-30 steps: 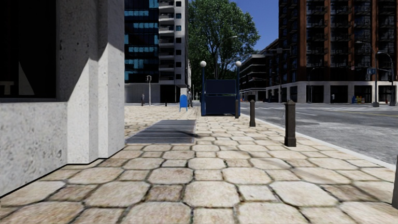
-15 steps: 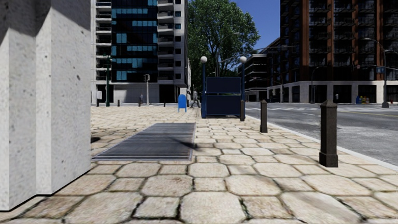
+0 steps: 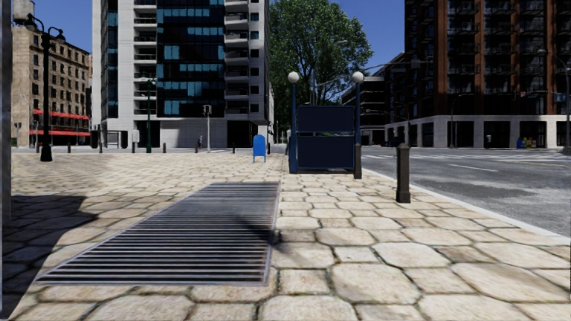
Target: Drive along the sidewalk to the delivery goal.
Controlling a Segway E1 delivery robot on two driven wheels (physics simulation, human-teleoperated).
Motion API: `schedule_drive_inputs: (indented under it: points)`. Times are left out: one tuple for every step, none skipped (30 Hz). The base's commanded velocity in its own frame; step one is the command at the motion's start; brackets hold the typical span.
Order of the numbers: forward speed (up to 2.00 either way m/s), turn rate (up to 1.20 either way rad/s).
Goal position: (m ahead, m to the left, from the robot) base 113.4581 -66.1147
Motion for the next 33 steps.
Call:
schedule_drive_inputs:
  points:
    - [2.00,0.21]
    - [2.00,0.21]
    - [2.00,0.22]
    - [2.00,0.22]
    - [2.00,0.24]
    - [2.00,0.26]
    - [2.00,0.26]
    - [2.00,0.27]
    - [2.00,0.29]
    - [2.00,0.30]
    - [2.00,0.31]
    - [2.00,0.31]
    - [2.00,0.31]
    - [2.00,0.32]
    - [2.00,0.32]
    - [2.00,0.33]
    - [2.00,0.33]
    - [2.00,0.33]
    - [2.00,0.33]
    - [2.00,0.33]
    - [2.00,0.35]
    - [2.00,0.36]
    - [2.00,0.36]
    - [2.00,0.36]
    - [2.00,0.36]
    - [2.00,0.36]
    - [2.00,0.36]
    - [2.00,0.36]
    - [2.00,0.36]
    - [2.00,0.36]
    - [2.00,0.36]
    - [2.00,0.36]
    - [2.00,0.36]
